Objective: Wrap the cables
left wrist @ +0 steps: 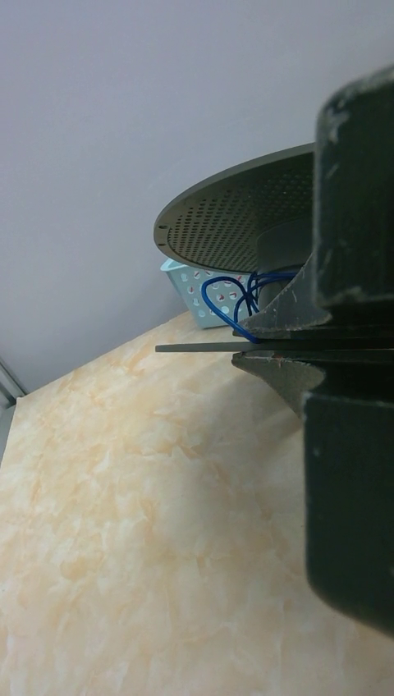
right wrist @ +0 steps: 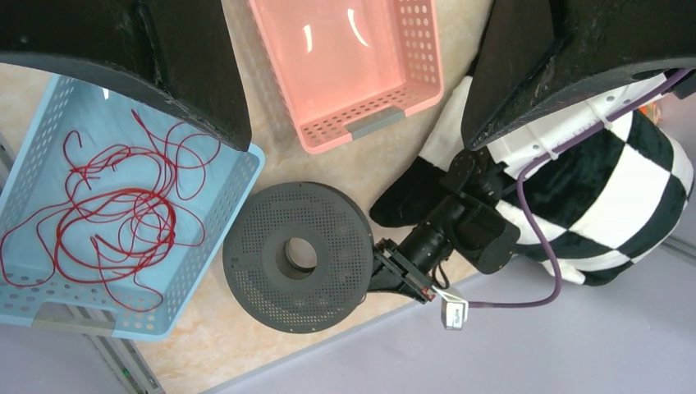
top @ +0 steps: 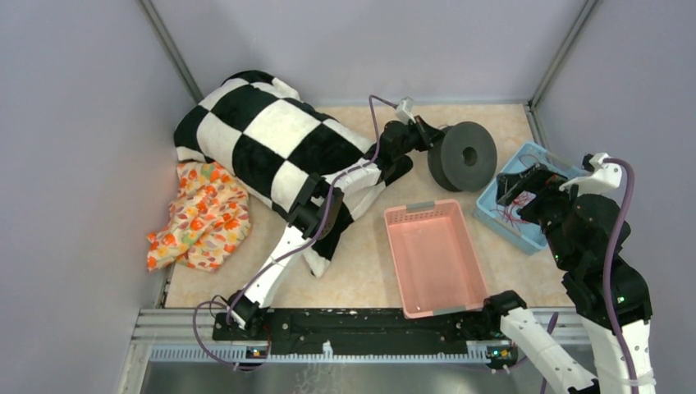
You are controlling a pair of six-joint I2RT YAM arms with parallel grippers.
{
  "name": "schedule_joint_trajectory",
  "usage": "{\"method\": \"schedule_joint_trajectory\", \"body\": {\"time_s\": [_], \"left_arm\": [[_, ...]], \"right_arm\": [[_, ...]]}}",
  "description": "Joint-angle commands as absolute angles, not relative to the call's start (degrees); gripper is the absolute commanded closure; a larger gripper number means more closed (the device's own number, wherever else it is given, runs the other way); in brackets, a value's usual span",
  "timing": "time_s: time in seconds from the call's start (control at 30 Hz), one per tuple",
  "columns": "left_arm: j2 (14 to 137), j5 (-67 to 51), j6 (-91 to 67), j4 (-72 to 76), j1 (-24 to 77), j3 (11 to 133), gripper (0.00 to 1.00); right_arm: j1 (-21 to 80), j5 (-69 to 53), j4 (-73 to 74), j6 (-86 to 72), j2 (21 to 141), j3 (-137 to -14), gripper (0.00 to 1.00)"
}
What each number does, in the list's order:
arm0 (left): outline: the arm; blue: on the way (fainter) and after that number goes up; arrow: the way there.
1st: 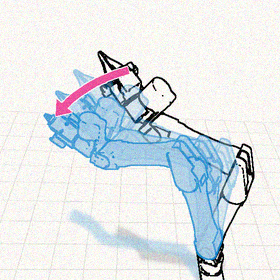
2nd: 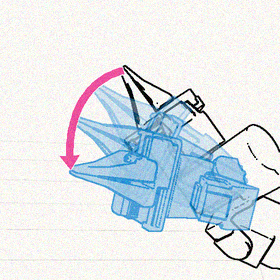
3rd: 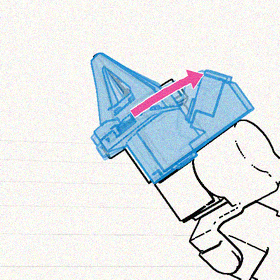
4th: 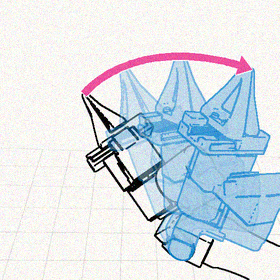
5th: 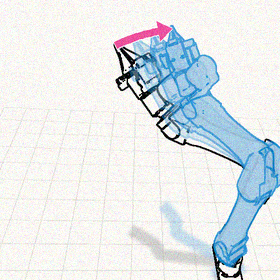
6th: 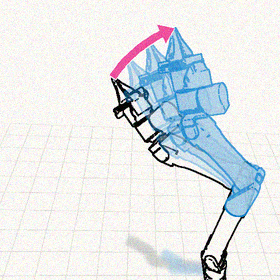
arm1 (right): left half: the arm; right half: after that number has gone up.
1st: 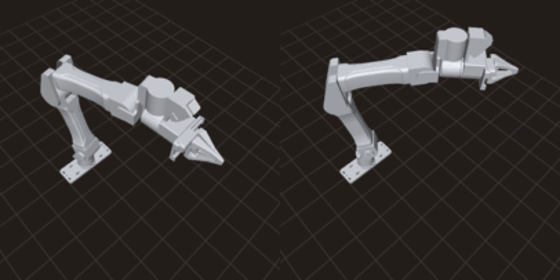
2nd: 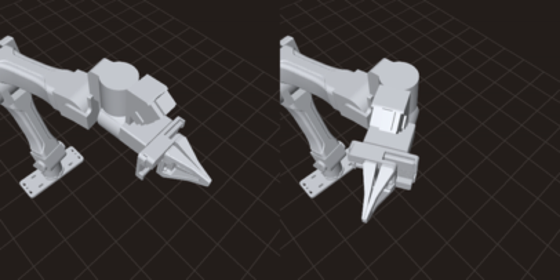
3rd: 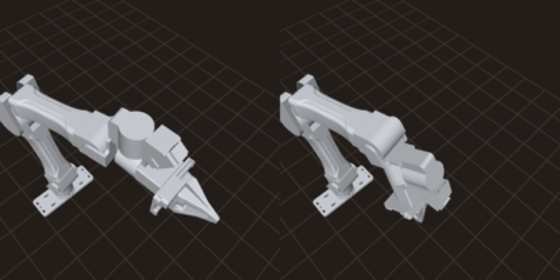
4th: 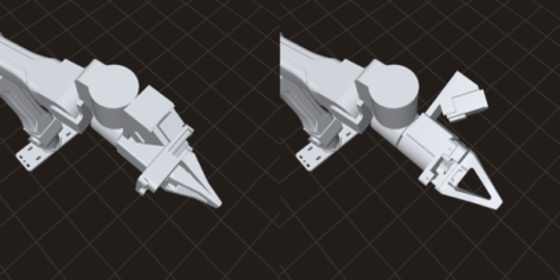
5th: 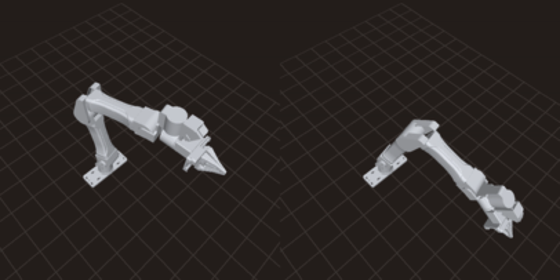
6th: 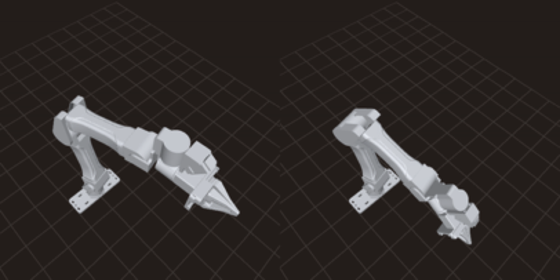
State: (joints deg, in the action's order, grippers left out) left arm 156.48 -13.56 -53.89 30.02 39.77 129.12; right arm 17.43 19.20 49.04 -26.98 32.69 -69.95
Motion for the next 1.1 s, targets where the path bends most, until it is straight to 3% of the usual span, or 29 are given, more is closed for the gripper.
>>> {"method": "schedule_joint_trajectory", "body": {"time_s": [0.0,0.1,0.23,0.8,1.07], "left_arm": [[157.01,-12.03,-54.27,34.57,39.82,131.8,0.97],[156.63,-11.35,-54.33,33.95,39.74,131.04,0.77],[156.12,-11.31,-55.72,34.93,39.4,129.55,0.64],[153.67,-14.78,-46.99,33.49,37.2,123.19,0.64],[153.37,-15.97,-42.09,31.45,35.67,121.81,0.54]], "right_arm": [[16.96,19.01,48.91,-27.82,32.34,-69.76,0.02],[16.96,18.67,48.88,-28.16,32.32,-69.61,0.02],[17.01,16.73,48.05,-28.61,32.8,-69.6,0.02],[16.96,17.13,48.42,-28.5,32.42,-68.9,0.03],[16.96,16.43,47.32,-28.71,32.77,-68.08,0.03]]}}
